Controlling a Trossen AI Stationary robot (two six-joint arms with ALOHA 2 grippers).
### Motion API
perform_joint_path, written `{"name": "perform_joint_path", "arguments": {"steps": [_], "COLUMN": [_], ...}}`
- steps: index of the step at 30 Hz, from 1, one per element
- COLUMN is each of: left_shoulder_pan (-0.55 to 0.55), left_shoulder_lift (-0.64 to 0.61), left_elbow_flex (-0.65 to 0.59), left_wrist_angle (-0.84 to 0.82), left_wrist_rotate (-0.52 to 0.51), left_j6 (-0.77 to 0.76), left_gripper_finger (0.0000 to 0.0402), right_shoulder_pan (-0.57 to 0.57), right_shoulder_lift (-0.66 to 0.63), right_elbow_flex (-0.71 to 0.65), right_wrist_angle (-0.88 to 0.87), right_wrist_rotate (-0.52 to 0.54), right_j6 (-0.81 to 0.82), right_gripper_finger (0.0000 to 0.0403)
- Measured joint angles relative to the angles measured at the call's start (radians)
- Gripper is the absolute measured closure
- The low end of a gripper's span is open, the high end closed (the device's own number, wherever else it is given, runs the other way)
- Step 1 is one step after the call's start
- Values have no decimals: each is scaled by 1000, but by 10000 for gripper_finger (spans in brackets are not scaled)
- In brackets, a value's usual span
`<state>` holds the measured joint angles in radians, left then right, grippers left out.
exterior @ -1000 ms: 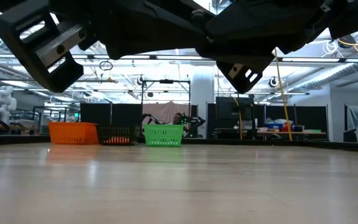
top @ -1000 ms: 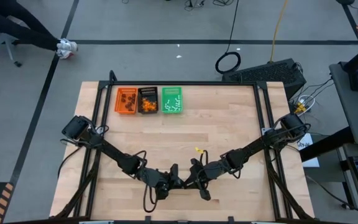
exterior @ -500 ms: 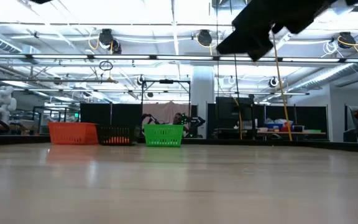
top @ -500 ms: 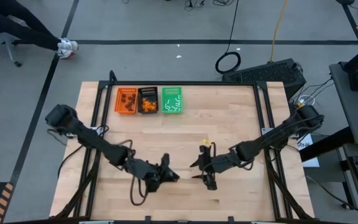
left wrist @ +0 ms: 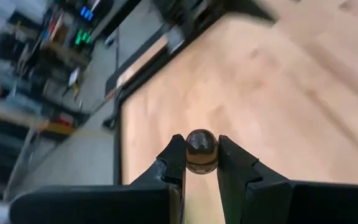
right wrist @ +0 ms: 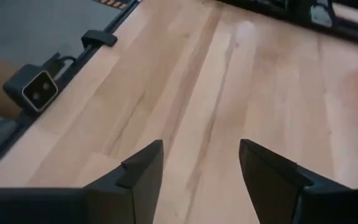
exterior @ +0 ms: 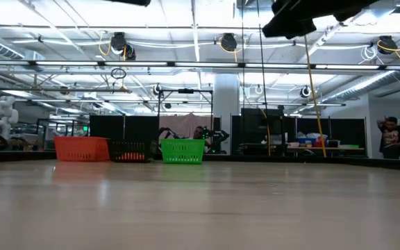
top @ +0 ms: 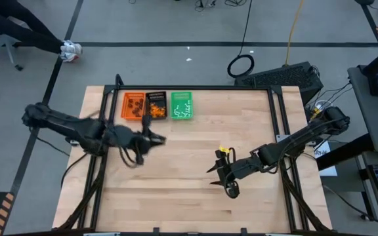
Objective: Sort Halloween decoration
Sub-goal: Put the black skull toy into the orange bin
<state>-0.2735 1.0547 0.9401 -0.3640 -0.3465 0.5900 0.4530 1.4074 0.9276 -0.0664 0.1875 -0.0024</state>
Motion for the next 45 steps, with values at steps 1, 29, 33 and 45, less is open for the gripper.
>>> {"name": "perform_joint_path", "arguments": {"steps": [1,29,33,45], "left_shoulder_pan": [25,803,884,987], "left_shoulder_lift": [-29,-249,-205,-21], "left_elbow_flex": [0,-331,-410,-424], "left_wrist_angle": [-33,-268,-189,-82], "left_wrist_rotate": [0,61,59,60], "left_j6": [-14,-140,-162,-244], "left_gripper_finger": [352,346,346,341], "right_shoulder_pan": [0,0,0,0], "right_shoulder_lift": [-10,-434,-433,-432], "right_elbow_flex": [0,-347,-360,-424], "right_wrist_angle": [-10,30,66,191], "right_wrist_rotate": [0,-2,-2,-4], "right_j6": [-21,-141,-141,-193], "right_gripper_finger": [209,277,279,280]}}
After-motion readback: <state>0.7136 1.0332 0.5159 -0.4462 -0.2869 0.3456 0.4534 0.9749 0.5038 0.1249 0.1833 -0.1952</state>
